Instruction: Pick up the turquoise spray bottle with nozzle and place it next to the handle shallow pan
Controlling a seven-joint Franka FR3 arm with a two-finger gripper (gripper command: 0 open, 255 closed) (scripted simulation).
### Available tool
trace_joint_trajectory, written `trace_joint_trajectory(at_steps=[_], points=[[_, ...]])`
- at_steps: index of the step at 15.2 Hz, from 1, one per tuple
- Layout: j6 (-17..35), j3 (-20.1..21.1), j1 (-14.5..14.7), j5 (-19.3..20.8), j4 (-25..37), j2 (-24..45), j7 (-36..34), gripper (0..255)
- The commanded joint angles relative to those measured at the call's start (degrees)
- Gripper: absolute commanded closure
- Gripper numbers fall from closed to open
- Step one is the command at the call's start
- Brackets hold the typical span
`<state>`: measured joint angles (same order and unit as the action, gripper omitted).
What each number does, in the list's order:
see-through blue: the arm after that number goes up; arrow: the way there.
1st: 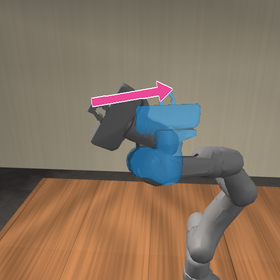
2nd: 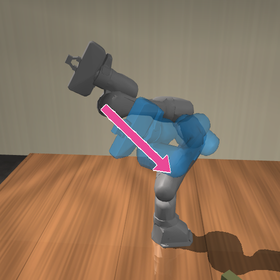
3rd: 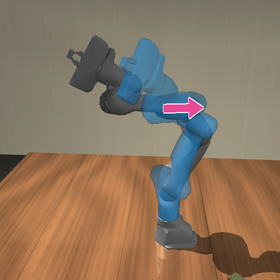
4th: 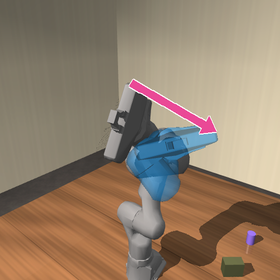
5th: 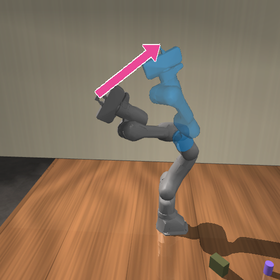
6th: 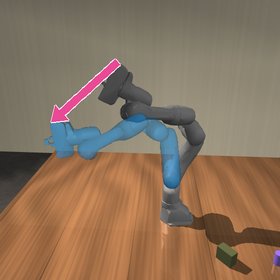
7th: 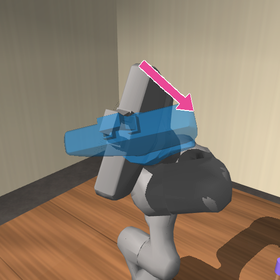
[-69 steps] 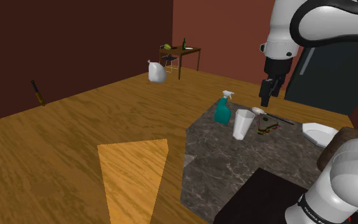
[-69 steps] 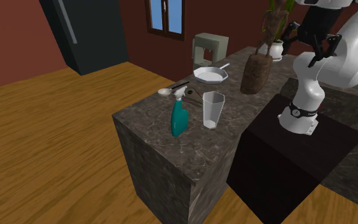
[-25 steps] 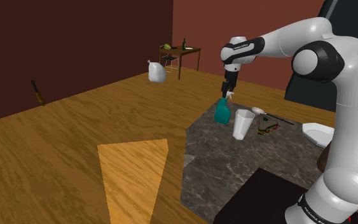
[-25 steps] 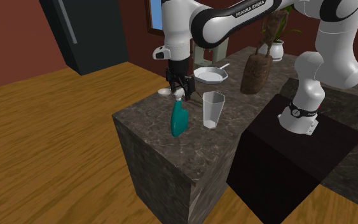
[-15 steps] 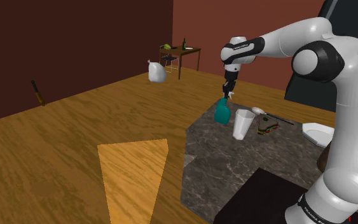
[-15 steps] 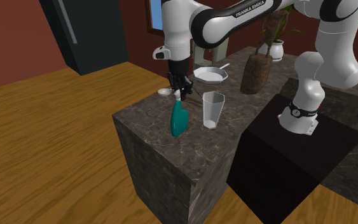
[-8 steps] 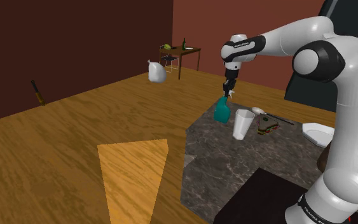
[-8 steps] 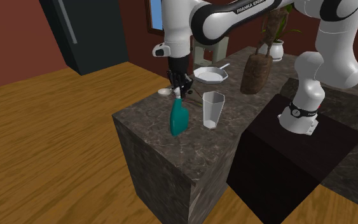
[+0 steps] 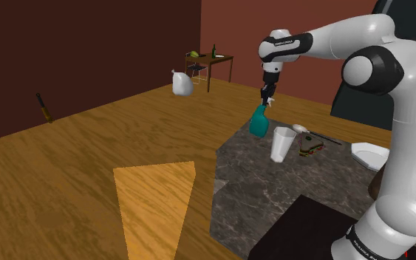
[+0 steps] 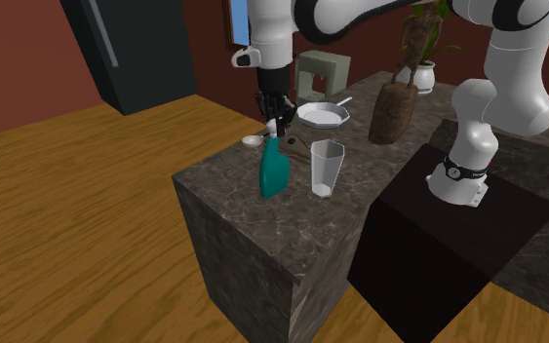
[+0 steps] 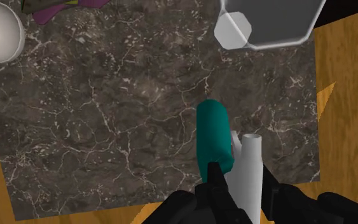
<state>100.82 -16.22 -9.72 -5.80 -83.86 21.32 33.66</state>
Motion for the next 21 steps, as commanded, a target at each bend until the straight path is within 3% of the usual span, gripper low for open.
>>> trace_joint_trajectory(at_steps=[1,11,21], points=[[-1.5,-0.05,-0.07,0.06,1.36,-0.15,-0.03,255],[-9.08,-0.17,-0.63,-0.02,9.5,0.4,-0.15,255],[-6.64,-3.29,-2.08,5.56,-11.67,-19.06,5.02,255]])
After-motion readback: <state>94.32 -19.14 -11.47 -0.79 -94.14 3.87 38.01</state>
